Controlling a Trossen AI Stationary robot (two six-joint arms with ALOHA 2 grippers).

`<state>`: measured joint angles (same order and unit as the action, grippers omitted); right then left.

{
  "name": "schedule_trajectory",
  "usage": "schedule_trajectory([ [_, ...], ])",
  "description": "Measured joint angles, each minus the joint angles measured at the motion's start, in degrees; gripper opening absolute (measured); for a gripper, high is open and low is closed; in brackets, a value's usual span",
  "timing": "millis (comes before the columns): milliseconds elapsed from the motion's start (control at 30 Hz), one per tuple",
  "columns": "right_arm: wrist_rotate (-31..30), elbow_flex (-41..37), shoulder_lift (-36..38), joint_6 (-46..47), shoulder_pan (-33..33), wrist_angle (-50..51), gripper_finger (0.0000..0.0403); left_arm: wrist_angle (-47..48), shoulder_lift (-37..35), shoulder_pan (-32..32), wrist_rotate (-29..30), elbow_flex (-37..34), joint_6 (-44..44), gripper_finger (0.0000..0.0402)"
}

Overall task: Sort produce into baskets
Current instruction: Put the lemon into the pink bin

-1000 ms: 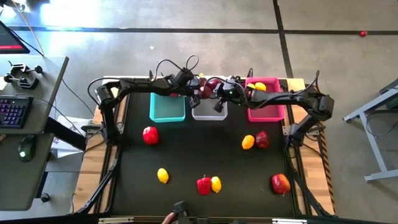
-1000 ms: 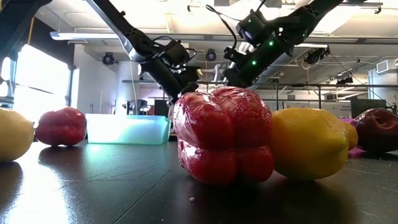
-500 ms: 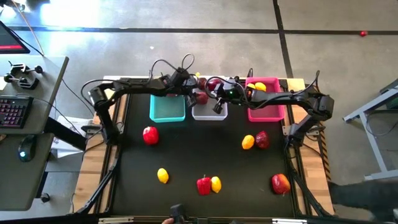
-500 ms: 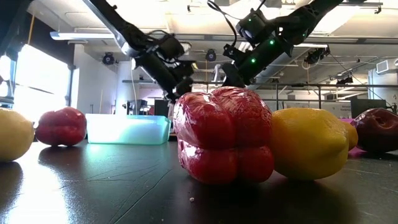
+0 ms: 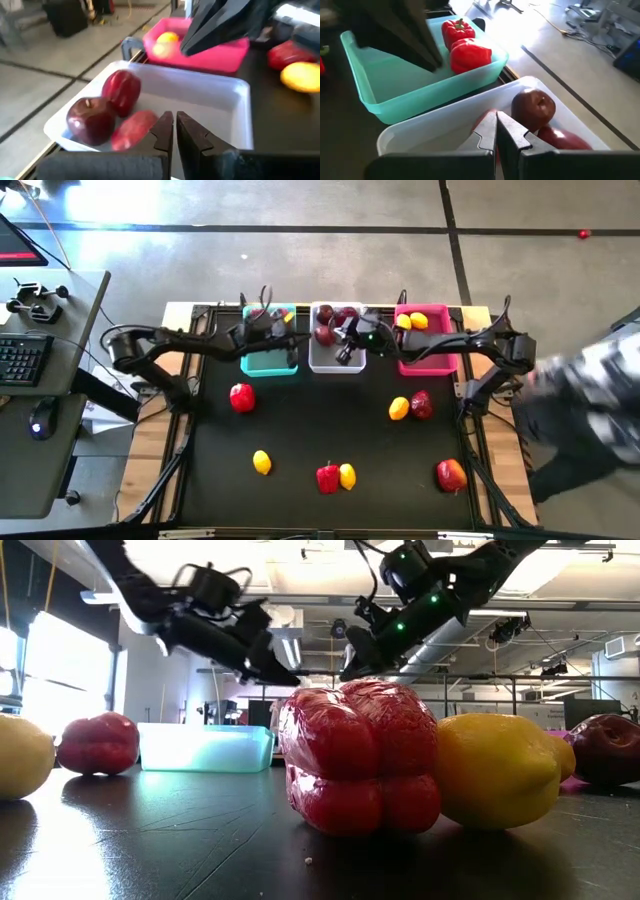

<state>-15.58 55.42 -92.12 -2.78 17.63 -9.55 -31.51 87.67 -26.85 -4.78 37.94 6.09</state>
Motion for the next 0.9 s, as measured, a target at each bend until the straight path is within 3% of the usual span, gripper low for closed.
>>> schedule_trajectory([
  [200,-8.7,0.0,-0.5,8.0,-5.0,5.4,0.0,-8.9,-5.2,2.9,0.0,-8.1,-1.4,0.0001],
  [400,-10.6,0.0,0.2,24.6,-8.3,24.5,0.0,-14.7,-7.9,4.4,0.0,-13.7,-3.9,0.0001],
  [533,-7.2,0.0,2.4,32.9,-12.1,35.2,0.0,-19.4,-8.1,4.5,0.0,-15.8,-4.1,0.0001],
  [633,-1.4,0.0,5.6,34.3,-14.7,42.9,0.0,-19.5,-8.1,4.5,0.0,-15.8,-4.0,0.0001],
  [767,7.6,0.0,9.7,33.6,-17.7,53.6,0.0,-19.5,-8.1,4.5,0.0,-15.8,-3.8,0.0001],
  [900,12.8,0.0,10.2,25.3,-21.8,65.4,0.002,-19.5,-8.1,4.3,0.0,-15.8,-3.9,0.0001],
])
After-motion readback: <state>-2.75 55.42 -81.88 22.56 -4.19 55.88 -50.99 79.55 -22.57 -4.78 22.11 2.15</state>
